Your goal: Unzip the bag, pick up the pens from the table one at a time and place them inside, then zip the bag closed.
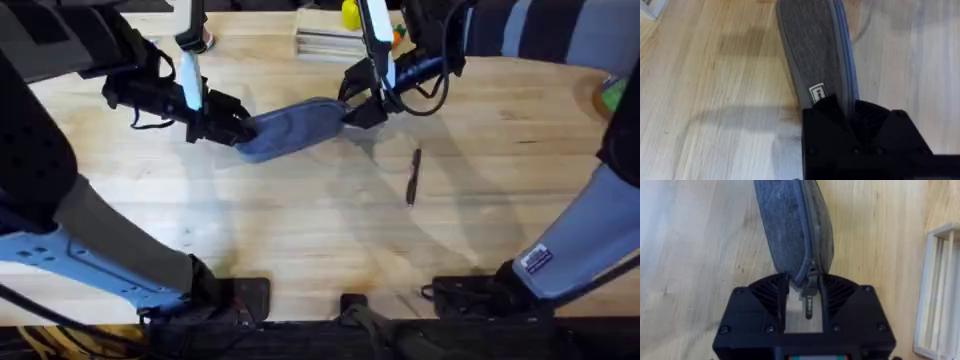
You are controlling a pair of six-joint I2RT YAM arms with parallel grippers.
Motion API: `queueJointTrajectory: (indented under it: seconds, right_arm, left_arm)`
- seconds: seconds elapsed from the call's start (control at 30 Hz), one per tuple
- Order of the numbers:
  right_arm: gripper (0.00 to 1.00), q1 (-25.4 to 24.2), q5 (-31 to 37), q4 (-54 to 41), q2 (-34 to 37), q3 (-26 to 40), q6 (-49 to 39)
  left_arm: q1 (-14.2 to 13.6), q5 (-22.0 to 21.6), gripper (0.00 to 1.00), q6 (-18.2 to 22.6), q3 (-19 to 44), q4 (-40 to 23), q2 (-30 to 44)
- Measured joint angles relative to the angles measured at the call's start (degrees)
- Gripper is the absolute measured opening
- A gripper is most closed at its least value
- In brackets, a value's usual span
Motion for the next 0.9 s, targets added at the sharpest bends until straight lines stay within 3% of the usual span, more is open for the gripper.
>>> queueJointTrajectory:
  seconds: [0.17,0.37,0.5,0.9]
  right_arm:
    - [0.203,0.02,0.02,-0.25,-0.02,0.0,-0.07]
    - [0.172,-0.07,0.15,-0.23,0.0,0.0,-0.07]
    - [0.041,-0.18,0.17,-0.82,0.0,0.0,-0.18]
    - [0.029,-0.91,-2.39,-0.89,0.0,0.0,-0.24]
  left_arm:
    - [0.0,0.0,0.043,0.0,0.0,-0.02,0.0]
    - [0.0,0.0,0.043,0.0,0.02,-0.02,0.0]
    - [0.0,0.02,0.043,-0.02,0.02,0.02,0.0]
    - [0.02,0.0,0.043,0.0,0.02,0.06,0.0]
